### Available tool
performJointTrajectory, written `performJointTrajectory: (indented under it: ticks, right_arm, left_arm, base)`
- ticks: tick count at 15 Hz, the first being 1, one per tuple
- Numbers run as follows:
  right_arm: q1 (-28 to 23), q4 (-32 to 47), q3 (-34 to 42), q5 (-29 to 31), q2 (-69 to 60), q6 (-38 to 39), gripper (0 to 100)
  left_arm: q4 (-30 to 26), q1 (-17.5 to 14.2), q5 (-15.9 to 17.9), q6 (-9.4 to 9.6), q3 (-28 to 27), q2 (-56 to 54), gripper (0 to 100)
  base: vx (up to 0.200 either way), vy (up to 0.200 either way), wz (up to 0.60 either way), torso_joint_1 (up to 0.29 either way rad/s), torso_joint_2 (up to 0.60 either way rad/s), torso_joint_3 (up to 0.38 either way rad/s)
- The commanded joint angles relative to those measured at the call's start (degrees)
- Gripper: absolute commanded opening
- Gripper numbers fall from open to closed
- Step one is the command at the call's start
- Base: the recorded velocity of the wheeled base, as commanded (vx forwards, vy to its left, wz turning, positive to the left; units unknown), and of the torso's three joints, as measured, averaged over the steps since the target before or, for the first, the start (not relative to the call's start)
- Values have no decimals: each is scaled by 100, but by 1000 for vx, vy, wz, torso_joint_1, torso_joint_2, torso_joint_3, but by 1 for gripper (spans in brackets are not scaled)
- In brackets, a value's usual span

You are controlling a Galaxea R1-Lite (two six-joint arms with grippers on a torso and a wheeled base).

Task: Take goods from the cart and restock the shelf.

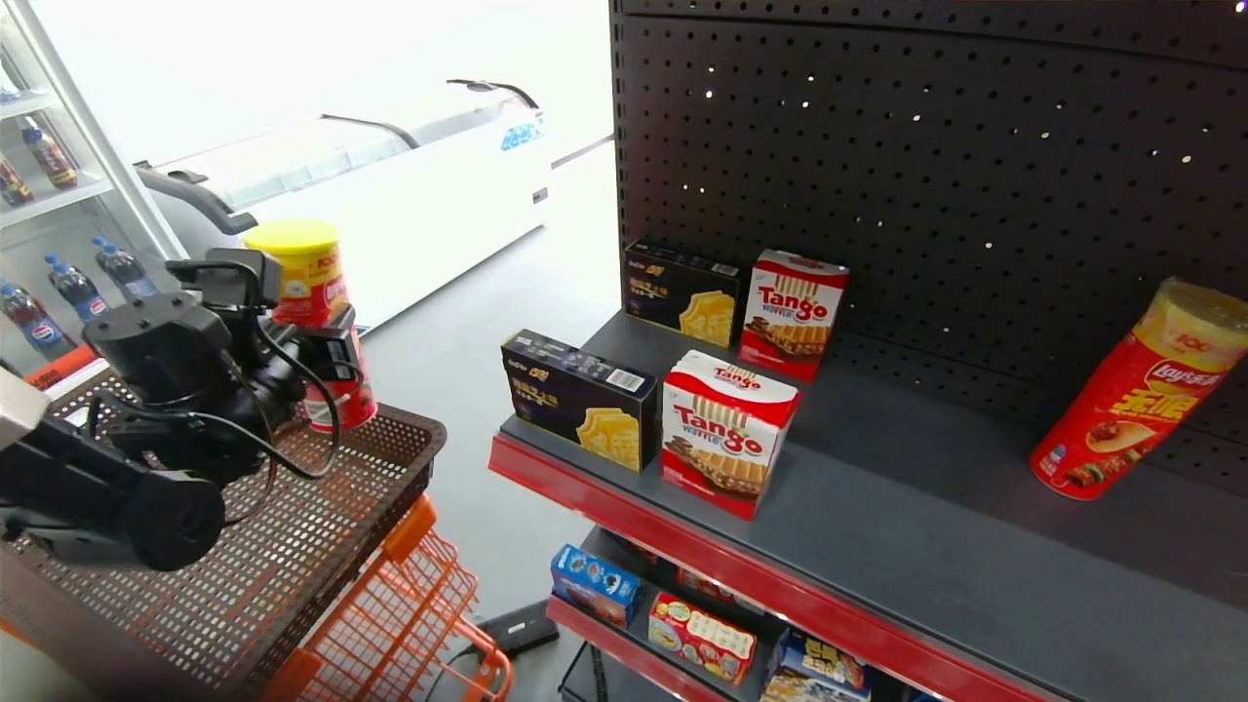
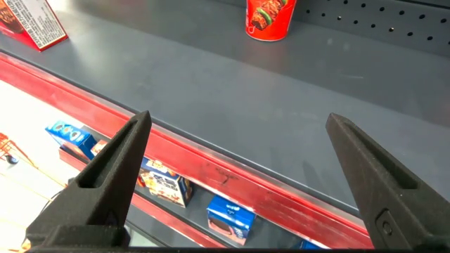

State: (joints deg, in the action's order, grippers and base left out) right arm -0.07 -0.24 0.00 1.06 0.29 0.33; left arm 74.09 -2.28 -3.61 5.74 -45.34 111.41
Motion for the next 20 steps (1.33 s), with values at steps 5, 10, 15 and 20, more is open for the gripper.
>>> performJointTrajectory:
  ticks: [5, 10, 15, 20]
  right_arm:
    - [-1, -2, 0, -1, -3, 2, 100]
    - [7, -2, 0, -1, 6, 2, 100]
    - [-1, -2, 0, -1, -3, 2, 100]
    - [-1, -2, 0, -1, 6, 2, 100]
  left_arm:
    - [-1459, 544, 783, -56, 95, -2229, 0]
    - [-2083, 1168, 1987, -302, 623, -3134, 0]
    - [-2171, 1889, 2628, -715, 710, -3319, 0]
    - [-2189, 2311, 2672, -680, 737, -3310, 0]
  base:
    - [0, 0, 0, 0, 0, 0]
    - [0, 0, 0, 0, 0, 0]
    - [0, 0, 0, 0, 0, 0]
    - [0, 0, 0, 0, 0, 0]
